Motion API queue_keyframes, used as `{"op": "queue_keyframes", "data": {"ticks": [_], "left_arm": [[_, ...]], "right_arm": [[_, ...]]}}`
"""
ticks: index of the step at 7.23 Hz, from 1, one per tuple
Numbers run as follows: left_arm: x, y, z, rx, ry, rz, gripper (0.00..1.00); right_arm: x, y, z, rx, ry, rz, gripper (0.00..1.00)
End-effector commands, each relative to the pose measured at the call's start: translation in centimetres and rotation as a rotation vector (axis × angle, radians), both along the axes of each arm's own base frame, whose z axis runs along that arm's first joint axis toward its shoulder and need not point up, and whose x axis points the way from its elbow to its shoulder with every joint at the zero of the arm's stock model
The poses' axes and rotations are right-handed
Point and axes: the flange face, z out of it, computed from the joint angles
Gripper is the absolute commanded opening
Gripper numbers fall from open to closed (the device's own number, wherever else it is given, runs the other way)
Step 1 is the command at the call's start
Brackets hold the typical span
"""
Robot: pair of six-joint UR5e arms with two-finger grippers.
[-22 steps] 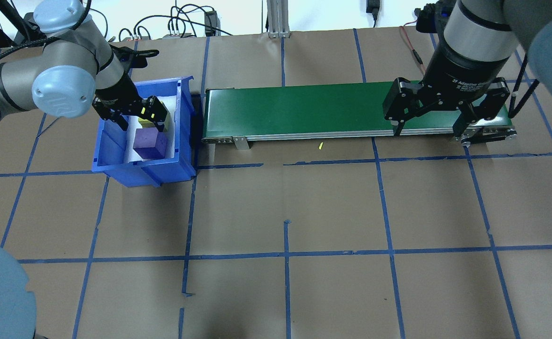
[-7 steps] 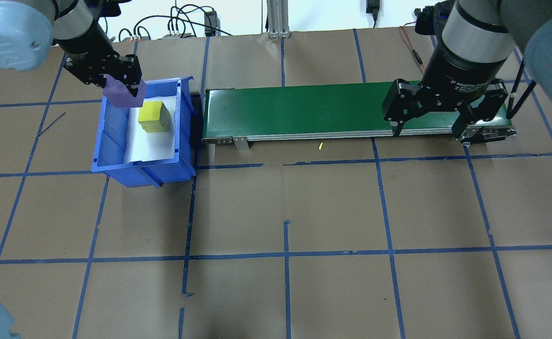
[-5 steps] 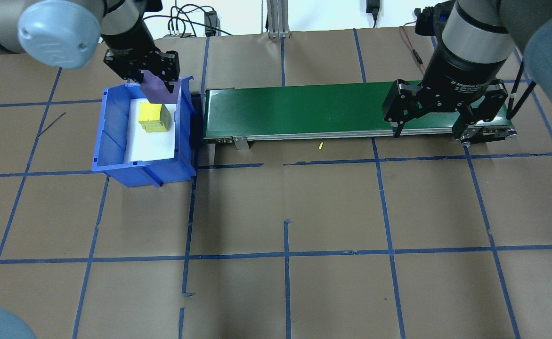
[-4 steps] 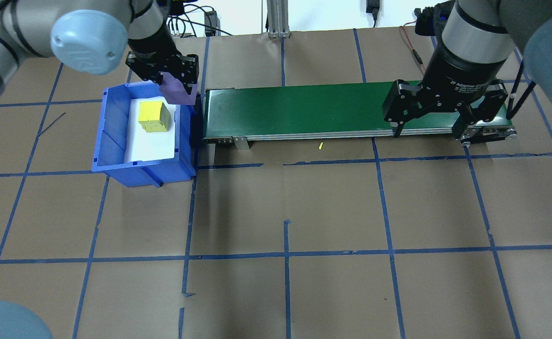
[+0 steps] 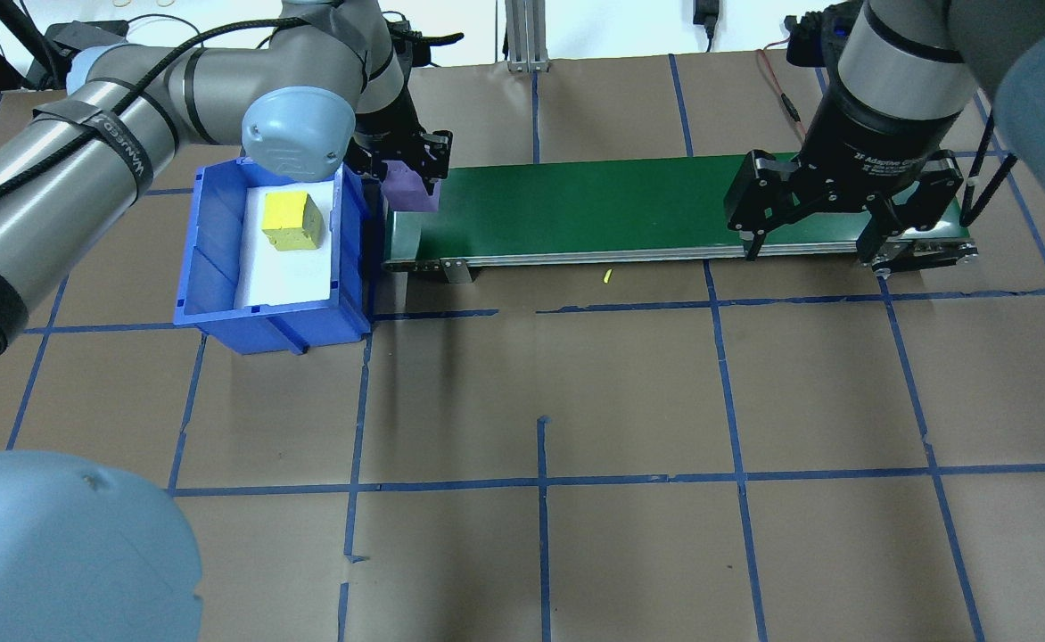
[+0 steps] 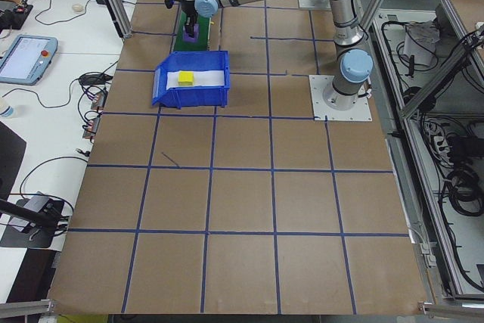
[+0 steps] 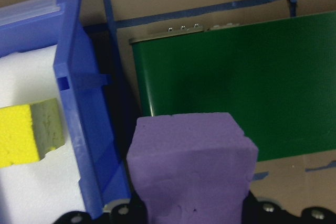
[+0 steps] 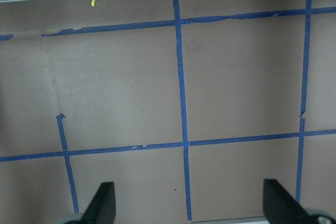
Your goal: Move block left to right into plate
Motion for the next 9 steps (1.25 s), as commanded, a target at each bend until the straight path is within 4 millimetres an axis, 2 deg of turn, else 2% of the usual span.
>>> {"op": "queue_keyframes", "data": {"ticks": [1, 2, 3, 5, 6, 7, 8, 9], "left_arm": [[-0.3, -1.0, -3.6, 0.004, 0.003, 0.005, 0.53], [-0.3, -0.8, -4.8, -0.014, 0.005, 0.002, 0.8], [-0.3, -0.2, -4.3, -0.036, 0.007, 0.001, 1.0], [-0.1, 0.7, 0.3, -0.073, 0.011, 0.002, 1.0], [0.9, 1.2, 3.3, -0.082, 0.0, 0.014, 1.0], [4.0, 0.2, 5.3, -0.084, -0.011, 0.059, 1.0], [8.1, -1.1, 5.7, -0.073, -0.029, 0.116, 1.0], [11.6, -2.2, 5.1, -0.064, -0.022, 0.164, 1.0]], "right_arm": [[0.0, 0.0, 0.0, 0.001, 0.0, 0.0, 1.0], [0.0, 0.0, 0.0, 0.0, 0.0, 0.0, 1.0], [0.0, 0.0, -0.1, 0.003, 0.001, 0.0, 1.0], [0.0, 0.0, 0.0, -0.002, 0.0, 0.0, 1.0], [0.0, 0.0, 0.0, -0.002, 0.0, 0.0, 1.0], [0.0, 0.0, 0.1, -0.002, 0.0, 0.0, 1.0], [0.2, 0.1, 0.1, 0.0, -0.016, -0.001, 1.0], [0.1, 0.0, 0.0, -0.002, -0.013, -0.001, 1.0]]}}
